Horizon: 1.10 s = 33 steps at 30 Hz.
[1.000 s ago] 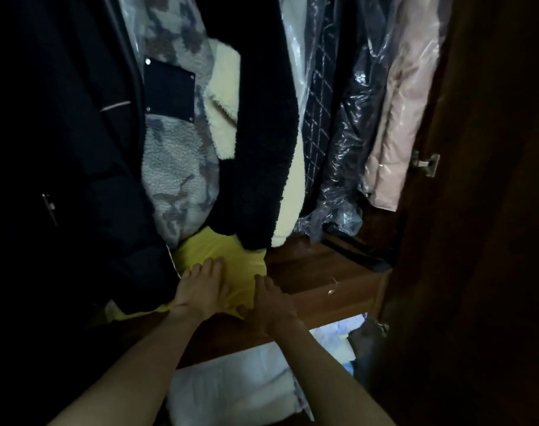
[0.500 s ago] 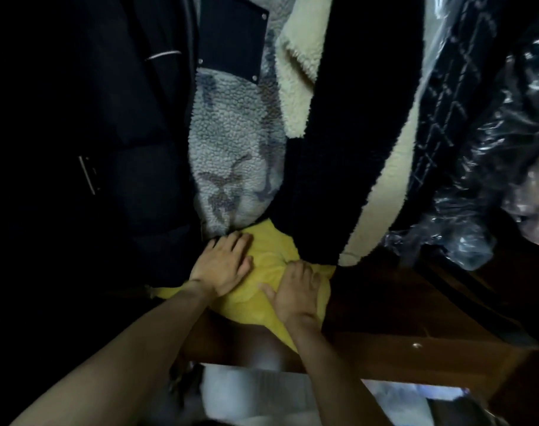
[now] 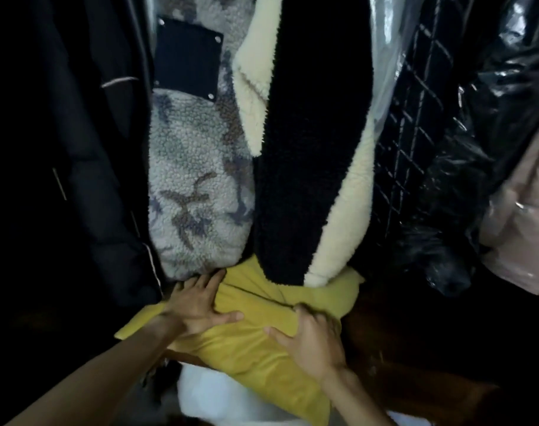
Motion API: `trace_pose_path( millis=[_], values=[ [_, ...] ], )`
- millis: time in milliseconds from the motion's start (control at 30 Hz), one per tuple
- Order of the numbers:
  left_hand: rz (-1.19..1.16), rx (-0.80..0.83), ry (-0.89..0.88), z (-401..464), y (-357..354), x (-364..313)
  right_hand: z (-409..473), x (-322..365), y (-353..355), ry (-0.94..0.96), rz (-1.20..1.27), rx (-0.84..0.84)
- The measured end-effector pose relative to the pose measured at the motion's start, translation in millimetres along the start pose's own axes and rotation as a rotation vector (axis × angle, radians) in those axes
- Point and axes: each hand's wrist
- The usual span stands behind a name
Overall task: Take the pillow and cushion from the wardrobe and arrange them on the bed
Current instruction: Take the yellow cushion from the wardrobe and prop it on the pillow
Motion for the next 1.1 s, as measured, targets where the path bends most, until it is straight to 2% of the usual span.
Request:
trace_pose_path(
  millis=[167, 233, 333, 367, 400, 500, 533, 700, 800, 867, 1100],
  values=[
    [0.013, -0.028, 0.021, -9.4, -6.3, -41.0, -40.9, -27.0, 21.2, -0.007, 0.024, 0.096],
    [-0.015, -0.063, 0.048, -8.4, -11.3, -50.9, -46.1, -35.9, 30.6, 0.01, 0.036, 0.074],
    [0.013, -0.052, 0.059, -1.4, -23.6, -59.9, -26.9, -42.3, 44.4, 0.175, 0.057, -0.271],
    [0.045, -0.051, 0.056, 0.1, -30.2, -62.1, -13.5, -45.0, 46.1, 0.208, 0.039, -0.33],
    [0.083, -0.062, 0.05, 1.0, -37.5, -63.7, 3.2, -49.2, 45.8, 0.189, -0.004, -0.308],
    [0.183, -0.088, 0.052, 3.6, -52.5, -65.3, 48.4, -64.0, 31.7, 0.037, -0.164, -0.015],
    [0.208, -0.073, 0.065, 6.6, -52.7, -65.2, 56.4, -67.5, 23.4, 0.008, -0.179, 0.033],
    [0.186, 0.059, 0.126, 25.2, -32.8, -73.6, 71.1, -60.5, 13.0, -0.043, -0.266, -0.058],
    [0.202, -0.003, 0.11, 14.4, -26.9, -77.5, 71.3, -53.3, 31.0, 0.011, -0.204, 0.002],
    [0.221, -0.047, 0.095, -6.7, -25.9, -76.4, 62.8, -50.1, 42.0, 0.072, -0.155, 0.047],
    [0.157, -0.087, 0.137, -136.2, -18.9, -39.4, -7.0, -1.3, 44.8, 0.316, -0.174, 0.031]
  ],
)
Point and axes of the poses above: each hand's wrist, its own z-axis towards the middle knuckle, its own y-axis out of the back of the hand, x = y × z, and after that the axes turned 8 degrees about -y, right-handed
